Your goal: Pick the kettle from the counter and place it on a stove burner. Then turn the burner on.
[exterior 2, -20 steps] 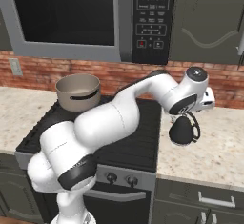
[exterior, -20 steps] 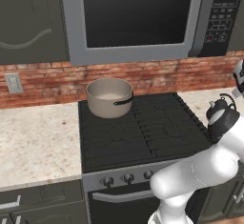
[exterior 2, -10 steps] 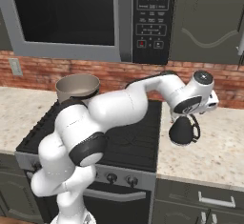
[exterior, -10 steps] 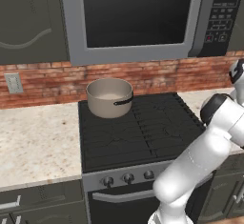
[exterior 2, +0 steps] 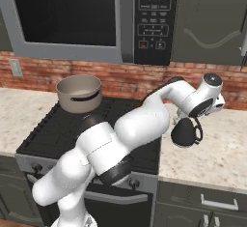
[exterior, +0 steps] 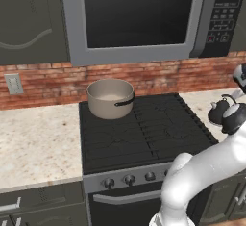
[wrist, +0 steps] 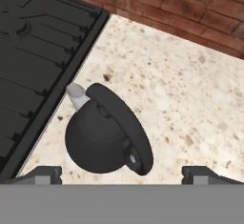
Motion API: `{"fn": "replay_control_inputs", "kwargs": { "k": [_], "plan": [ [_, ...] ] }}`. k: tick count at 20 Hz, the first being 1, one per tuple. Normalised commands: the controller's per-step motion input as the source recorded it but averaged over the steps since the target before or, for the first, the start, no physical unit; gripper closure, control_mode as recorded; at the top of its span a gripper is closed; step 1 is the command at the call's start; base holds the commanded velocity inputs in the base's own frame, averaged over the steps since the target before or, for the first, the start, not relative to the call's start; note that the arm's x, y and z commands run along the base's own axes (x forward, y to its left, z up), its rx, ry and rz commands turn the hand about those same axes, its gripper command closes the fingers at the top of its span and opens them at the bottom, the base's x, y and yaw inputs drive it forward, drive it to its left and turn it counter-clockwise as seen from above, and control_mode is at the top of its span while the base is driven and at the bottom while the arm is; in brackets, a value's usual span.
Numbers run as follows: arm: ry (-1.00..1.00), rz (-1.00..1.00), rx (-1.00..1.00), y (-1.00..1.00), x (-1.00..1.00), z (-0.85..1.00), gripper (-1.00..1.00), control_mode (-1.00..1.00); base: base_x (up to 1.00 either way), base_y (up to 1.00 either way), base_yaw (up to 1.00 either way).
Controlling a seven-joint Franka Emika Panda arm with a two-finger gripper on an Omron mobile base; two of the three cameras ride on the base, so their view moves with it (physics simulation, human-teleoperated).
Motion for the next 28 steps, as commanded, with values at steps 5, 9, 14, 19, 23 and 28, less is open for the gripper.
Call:
{"fn": "replay_control_inputs", "kwargs": {
  "k": [5, 9, 14, 19, 23, 28],
  "plan": [
    [0.03, 0.02, 0.00, -0.07, 0.22, -0.14, -1.00, -1.00, 0.00, 0.00, 0.00],
    [0.06, 0.03, 0.00, 0.00, 0.04, -0.35, -1.00, -1.00, 0.00, 0.00, 0.00],
    [0.00, 0.00, 0.00, 0.00, 0.00, -0.02, -1.00, -1.00, 0.00, 0.00, 0.00],
    [0.00, 0.00, 0.00, 0.00, 0.00, -0.20, -1.00, -1.00, 0.00, 0.00, 0.00],
    [0.00, 0.00, 0.00, 0.00, 0.00, -0.24, -1.00, -1.00, 0.00, 0.00, 0.00],
    [0.00, 0.00, 0.03, 0.00, 0.00, -0.15, -1.00, -1.00, 0.00, 0.00, 0.00]
  ]
}}
